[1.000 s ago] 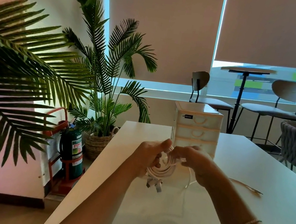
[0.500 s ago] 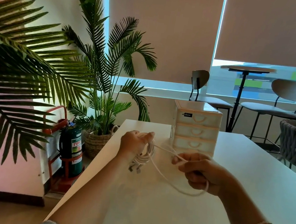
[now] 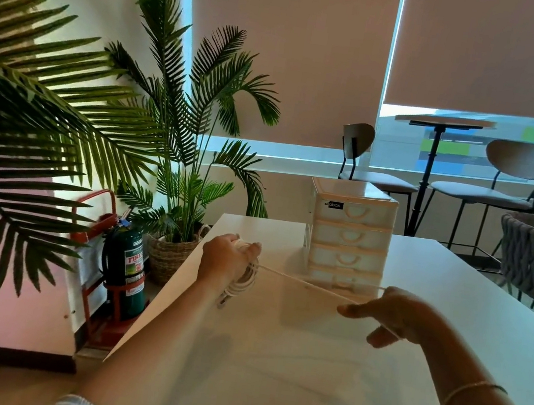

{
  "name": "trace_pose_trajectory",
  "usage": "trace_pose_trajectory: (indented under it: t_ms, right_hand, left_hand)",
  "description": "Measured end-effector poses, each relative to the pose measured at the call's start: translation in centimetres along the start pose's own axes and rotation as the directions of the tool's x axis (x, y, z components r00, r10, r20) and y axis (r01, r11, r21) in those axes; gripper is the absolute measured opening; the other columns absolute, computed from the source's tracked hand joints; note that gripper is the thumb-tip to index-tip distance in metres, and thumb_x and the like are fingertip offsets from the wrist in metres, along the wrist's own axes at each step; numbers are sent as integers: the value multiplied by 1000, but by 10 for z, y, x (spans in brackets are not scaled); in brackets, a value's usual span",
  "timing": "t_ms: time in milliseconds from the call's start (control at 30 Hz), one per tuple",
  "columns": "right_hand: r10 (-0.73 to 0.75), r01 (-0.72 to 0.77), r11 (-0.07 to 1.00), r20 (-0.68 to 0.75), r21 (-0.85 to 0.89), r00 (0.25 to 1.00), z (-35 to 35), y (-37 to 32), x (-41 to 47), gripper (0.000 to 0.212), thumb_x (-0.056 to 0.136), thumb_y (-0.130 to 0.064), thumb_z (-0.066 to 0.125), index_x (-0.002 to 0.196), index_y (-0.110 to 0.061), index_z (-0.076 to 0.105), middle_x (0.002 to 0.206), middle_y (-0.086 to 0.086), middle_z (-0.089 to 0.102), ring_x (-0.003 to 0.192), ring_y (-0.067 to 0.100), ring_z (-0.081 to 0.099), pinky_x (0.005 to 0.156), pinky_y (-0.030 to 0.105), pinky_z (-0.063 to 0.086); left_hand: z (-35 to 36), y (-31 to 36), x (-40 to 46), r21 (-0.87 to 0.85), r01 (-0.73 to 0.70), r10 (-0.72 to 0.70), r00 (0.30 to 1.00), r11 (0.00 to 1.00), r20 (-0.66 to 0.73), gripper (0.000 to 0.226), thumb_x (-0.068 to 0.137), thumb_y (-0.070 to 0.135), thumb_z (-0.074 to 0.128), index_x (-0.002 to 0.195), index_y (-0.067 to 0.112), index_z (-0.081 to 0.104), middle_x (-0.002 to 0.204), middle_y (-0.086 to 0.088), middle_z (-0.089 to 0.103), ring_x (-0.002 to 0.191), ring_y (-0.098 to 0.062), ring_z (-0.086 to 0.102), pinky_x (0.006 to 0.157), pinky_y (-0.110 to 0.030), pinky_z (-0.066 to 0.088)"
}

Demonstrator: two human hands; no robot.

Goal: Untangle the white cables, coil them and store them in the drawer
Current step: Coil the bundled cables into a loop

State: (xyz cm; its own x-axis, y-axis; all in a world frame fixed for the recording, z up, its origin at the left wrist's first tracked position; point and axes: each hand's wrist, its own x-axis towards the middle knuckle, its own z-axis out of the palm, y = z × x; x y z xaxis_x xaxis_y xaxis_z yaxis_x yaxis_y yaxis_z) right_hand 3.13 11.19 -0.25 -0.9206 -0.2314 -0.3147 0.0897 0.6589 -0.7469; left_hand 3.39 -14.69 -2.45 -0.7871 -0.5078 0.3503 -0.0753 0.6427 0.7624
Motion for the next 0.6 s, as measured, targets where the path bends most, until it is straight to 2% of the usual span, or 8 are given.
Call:
trace_pose_trajectory:
  t_ms: [67, 100, 200, 233, 300, 400, 500, 600]
  right_hand:
    - [-34, 50, 972, -77, 228, 996, -1, 2, 0, 29, 72, -17, 76, 90, -10, 54, 100, 14, 52, 105, 37, 55, 71, 38, 51]
    - [-30, 66, 930, -105, 362, 994, -4, 5, 4, 32, 72, -15, 76, 94, -5, 55, 107, 16, 50, 110, 39, 50, 71, 39, 51]
    - [88, 84, 769, -235, 634, 968, -10, 19, 18, 72, 67, -13, 80, 124, 7, 41, 132, 25, 37, 119, 44, 43, 73, 43, 52]
    - [125, 72, 773, -264, 630, 956, -10, 23, 22, 70, 67, -12, 80, 121, 9, 41, 127, 24, 39, 116, 44, 45, 73, 44, 50]
    - [163, 21, 840, -290, 542, 943, -9, 32, 27, 41, 73, -13, 77, 95, 6, 48, 99, 18, 47, 90, 36, 53, 69, 41, 45]
    - [77, 21, 926, -243, 377, 967, -4, 35, 29, 26, 83, -16, 68, 72, -4, 48, 63, 10, 44, 55, 19, 41, 54, 27, 32]
    - [-165, 222, 904, -181, 365, 970, 16, 5, 16, 21, 91, -25, 55, 83, -5, 58, 72, 7, 54, 59, 16, 49, 50, 22, 40]
    - [-379, 363, 891, 8, 274, 925, 50, -34, 0, 37, 90, -34, 52, 112, -4, 54, 86, 4, 59, 71, 11, 56, 55, 12, 48]
  left_hand:
    - [-1, 2, -1, 10, -15, 15, 1000, 1000, -21, 60, 82, 46, 62, 119, -1, 58, 120, -21, 61, 112, -34, 55, 88, -37, 45]
    - [-3, 3, -2, 11, -10, 10, 1000, 1000, -29, 61, 82, 45, 62, 121, -1, 56, 122, -20, 60, 114, -33, 54, 89, -36, 44]
    - [-7, -2, 0, -35, 33, -34, 999, 999, -33, 62, 83, 44, 63, 125, 0, 54, 125, -19, 58, 116, -33, 53, 93, -36, 43]
    - [-7, -3, 2, -55, 49, -51, 998, 997, -30, 60, 82, 45, 63, 120, -1, 57, 122, -20, 59, 114, -34, 54, 92, -37, 44]
    - [-7, -6, 4, -119, 70, -72, 997, 990, -17, 52, 78, 47, 64, 99, -1, 66, 106, -21, 66, 102, -35, 58, 84, -38, 46]
    - [-5, -1, 0, -277, 142, -133, 990, 950, 51, 45, 68, 52, 63, 64, 8, 59, 73, -14, 61, 77, -31, 58, 71, -38, 45]
    - [2, 9, -9, -428, 245, -192, 968, 870, 164, 41, 63, 51, 66, 56, 13, 54, 55, -6, 49, 58, -24, 47, 65, -36, 38]
    - [13, 21, -19, -527, 353, -225, 930, 773, 292, 32, 72, 43, 70, 70, 12, 60, 61, -4, 53, 55, -19, 49, 60, -29, 40]
